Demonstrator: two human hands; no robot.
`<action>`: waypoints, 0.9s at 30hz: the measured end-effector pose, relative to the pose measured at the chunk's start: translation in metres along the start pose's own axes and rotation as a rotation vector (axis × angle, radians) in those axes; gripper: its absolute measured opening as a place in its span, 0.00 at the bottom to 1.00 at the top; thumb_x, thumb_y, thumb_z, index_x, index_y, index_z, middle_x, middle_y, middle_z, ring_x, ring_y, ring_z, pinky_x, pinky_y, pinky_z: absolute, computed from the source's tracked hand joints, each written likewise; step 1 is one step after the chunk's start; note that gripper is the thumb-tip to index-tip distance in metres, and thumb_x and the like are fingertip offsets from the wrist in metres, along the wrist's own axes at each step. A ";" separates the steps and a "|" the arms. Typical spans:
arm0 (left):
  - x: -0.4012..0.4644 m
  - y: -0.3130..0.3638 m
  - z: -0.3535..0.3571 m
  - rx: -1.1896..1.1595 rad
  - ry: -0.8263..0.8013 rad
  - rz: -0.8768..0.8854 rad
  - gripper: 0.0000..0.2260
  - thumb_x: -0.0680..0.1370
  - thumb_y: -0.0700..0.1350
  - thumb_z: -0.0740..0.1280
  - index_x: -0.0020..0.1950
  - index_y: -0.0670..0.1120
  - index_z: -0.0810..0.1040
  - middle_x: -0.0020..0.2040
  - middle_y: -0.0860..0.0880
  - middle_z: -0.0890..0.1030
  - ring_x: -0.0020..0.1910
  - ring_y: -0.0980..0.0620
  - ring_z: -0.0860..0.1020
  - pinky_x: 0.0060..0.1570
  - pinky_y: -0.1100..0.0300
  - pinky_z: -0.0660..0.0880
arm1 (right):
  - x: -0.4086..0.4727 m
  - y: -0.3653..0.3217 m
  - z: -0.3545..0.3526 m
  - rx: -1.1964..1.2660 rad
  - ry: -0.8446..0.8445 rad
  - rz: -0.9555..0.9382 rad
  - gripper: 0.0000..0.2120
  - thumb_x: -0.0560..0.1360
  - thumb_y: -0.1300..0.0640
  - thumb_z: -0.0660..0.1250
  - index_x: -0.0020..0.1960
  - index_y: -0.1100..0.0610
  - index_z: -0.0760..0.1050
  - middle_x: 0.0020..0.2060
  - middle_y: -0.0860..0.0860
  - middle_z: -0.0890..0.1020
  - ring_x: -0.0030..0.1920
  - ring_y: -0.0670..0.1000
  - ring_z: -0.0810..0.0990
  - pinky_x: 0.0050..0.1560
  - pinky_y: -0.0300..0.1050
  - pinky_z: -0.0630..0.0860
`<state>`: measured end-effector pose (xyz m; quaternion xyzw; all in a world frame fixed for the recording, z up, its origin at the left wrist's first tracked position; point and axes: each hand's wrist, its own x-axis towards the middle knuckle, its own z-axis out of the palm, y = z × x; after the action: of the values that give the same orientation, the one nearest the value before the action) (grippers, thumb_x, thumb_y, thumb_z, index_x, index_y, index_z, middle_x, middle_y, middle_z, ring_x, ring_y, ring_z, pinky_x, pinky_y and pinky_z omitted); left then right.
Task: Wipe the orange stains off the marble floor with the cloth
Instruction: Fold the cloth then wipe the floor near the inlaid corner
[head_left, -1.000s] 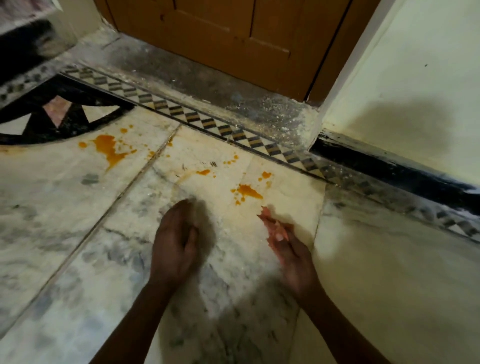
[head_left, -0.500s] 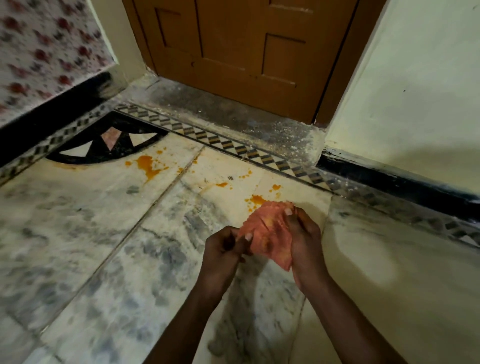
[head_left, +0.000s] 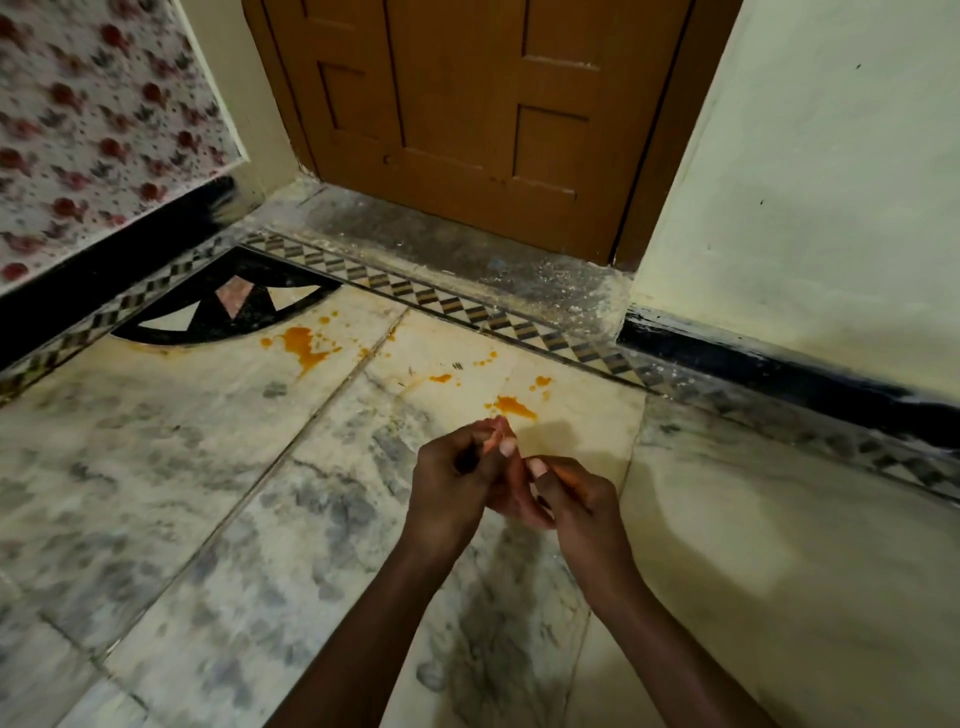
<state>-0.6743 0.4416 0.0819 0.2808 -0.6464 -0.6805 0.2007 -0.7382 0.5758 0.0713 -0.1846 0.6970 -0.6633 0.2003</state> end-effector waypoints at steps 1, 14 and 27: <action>-0.001 0.000 0.000 0.012 0.000 -0.001 0.07 0.80 0.42 0.73 0.46 0.39 0.86 0.41 0.44 0.87 0.35 0.53 0.84 0.39 0.59 0.79 | -0.002 -0.001 0.000 0.043 -0.030 0.017 0.16 0.85 0.62 0.63 0.46 0.55 0.87 0.39 0.53 0.89 0.41 0.43 0.88 0.42 0.31 0.79; -0.002 0.005 -0.005 -0.057 0.034 -0.131 0.17 0.86 0.49 0.64 0.49 0.39 0.87 0.41 0.42 0.87 0.42 0.48 0.87 0.41 0.56 0.85 | -0.006 0.010 0.003 0.022 -0.047 0.040 0.10 0.81 0.64 0.70 0.54 0.52 0.87 0.48 0.51 0.90 0.52 0.52 0.89 0.55 0.48 0.84; -0.005 -0.024 -0.022 0.256 -0.004 0.075 0.13 0.73 0.45 0.79 0.54 0.58 0.83 0.51 0.56 0.85 0.53 0.55 0.82 0.41 0.67 0.77 | 0.011 0.011 -0.006 -0.016 0.103 0.124 0.10 0.79 0.63 0.73 0.49 0.48 0.87 0.45 0.49 0.90 0.50 0.51 0.88 0.54 0.55 0.85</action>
<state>-0.6544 0.4301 0.0580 0.2784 -0.7384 -0.5850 0.1872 -0.7508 0.5758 0.0606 -0.1081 0.7218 -0.6527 0.2033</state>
